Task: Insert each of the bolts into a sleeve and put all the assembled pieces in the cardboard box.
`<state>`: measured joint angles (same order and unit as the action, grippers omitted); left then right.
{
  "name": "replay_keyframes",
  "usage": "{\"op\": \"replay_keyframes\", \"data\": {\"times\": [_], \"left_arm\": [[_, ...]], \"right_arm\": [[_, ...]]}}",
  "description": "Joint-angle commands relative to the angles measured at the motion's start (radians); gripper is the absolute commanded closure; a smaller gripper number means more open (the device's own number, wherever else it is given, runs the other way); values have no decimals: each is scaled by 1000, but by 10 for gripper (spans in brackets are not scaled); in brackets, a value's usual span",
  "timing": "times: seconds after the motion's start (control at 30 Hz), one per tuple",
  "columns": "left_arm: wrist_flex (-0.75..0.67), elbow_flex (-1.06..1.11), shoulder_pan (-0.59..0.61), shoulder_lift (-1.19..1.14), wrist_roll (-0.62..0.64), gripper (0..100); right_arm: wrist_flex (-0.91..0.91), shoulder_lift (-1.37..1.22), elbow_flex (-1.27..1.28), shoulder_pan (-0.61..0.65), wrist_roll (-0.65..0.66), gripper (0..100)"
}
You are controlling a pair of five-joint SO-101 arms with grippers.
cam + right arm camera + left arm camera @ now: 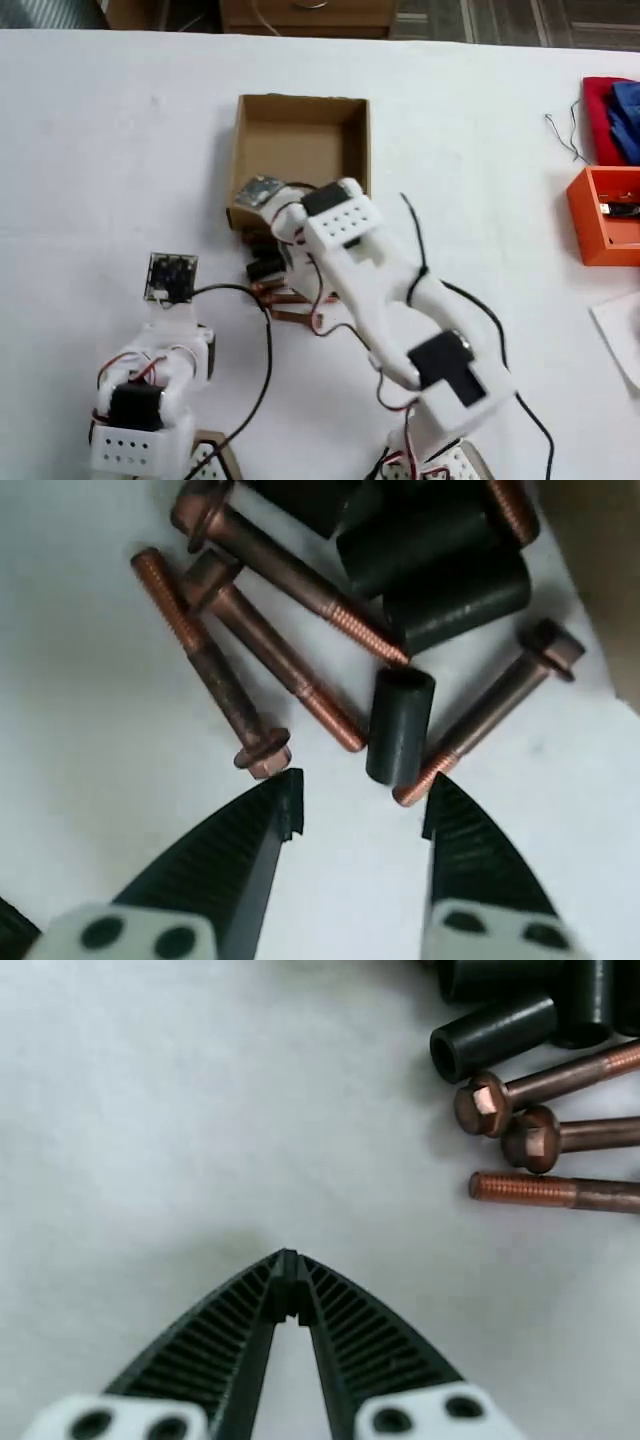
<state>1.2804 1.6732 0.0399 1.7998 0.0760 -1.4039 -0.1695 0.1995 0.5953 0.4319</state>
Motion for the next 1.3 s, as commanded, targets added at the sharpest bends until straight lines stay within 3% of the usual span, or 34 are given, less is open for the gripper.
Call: {"op": "replay_keyframes", "data": {"times": [0.0,0.43,0.7,1.27], "left_arm": [[3,19,-12,21,2,974],[3,19,-12,21,2,974],[3,19,-12,21,2,974],[3,19,-12,21,2,974]], "right_arm": [[39,-47,-83,13,6,841],[42,-128,-110,-53,11,840],[30,-128,-104,-94,92,840],[340,-88,192,-85,86,844]]}}
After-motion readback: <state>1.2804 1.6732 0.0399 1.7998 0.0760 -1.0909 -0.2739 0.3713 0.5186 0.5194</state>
